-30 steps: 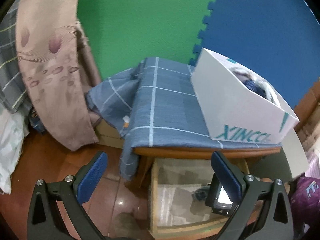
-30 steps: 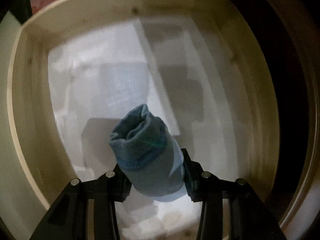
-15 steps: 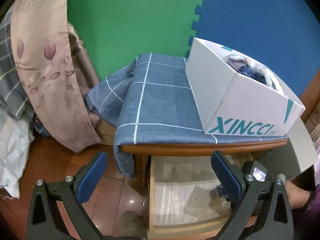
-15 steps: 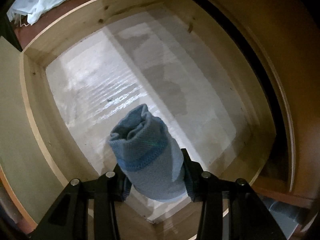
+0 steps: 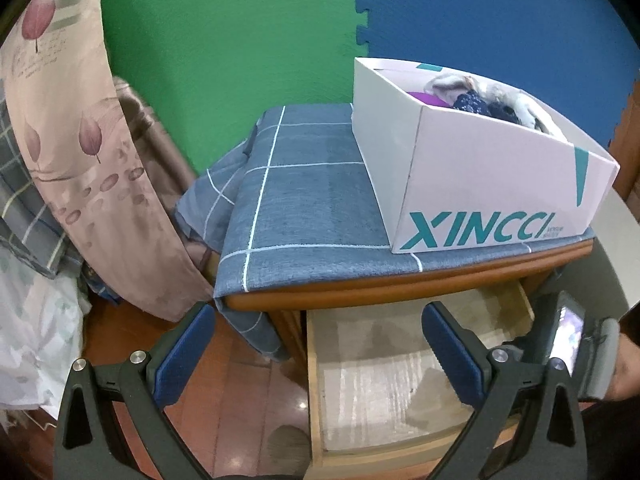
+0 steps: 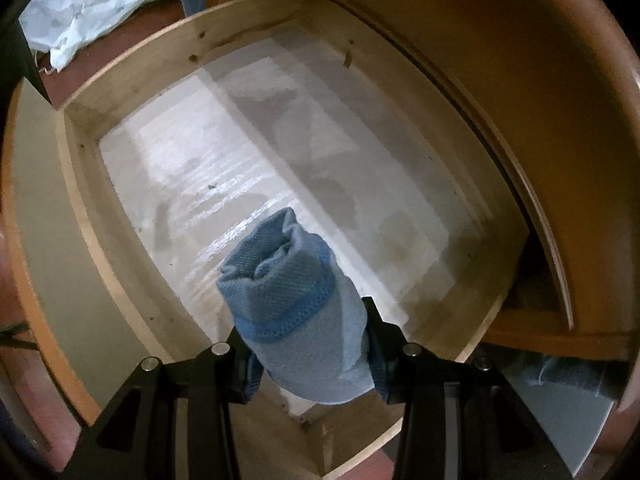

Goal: Take underwear out of drawer
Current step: 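Lift the light blue sock with the right tool out of the drawer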

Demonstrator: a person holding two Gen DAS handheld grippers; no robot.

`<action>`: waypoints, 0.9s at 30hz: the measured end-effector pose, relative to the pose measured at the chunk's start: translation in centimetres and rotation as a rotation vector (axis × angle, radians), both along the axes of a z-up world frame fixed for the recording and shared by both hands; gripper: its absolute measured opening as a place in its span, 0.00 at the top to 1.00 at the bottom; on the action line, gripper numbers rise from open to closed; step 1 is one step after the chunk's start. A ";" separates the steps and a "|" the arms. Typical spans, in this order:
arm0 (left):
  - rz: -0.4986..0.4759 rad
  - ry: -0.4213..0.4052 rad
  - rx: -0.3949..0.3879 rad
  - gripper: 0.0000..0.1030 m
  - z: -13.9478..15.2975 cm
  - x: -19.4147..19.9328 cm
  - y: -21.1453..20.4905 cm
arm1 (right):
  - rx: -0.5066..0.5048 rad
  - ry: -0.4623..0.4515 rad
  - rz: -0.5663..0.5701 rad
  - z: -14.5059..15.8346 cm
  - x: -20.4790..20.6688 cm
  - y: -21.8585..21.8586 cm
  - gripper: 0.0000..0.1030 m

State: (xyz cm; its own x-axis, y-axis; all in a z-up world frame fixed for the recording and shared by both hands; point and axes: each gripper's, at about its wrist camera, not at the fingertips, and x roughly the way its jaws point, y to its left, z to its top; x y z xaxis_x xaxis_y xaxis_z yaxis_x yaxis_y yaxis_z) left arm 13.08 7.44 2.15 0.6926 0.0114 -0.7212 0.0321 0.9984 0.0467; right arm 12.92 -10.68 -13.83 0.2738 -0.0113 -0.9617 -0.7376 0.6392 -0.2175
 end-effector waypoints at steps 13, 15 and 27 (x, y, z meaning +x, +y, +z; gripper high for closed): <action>-0.006 -0.002 0.025 0.00 0.0 -0.1 -0.5 | 0.192 -0.065 -0.091 4.7 -1.0 -1.2 0.59; -0.008 -0.002 0.029 0.00 0.0 -0.1 -0.7 | 0.231 -0.081 -0.106 6.3 -1.5 -1.5 0.59; -0.026 -0.018 0.049 0.00 0.1 -0.3 -1.0 | 0.540 -0.146 -0.176 18.8 -3.8 -4.2 0.59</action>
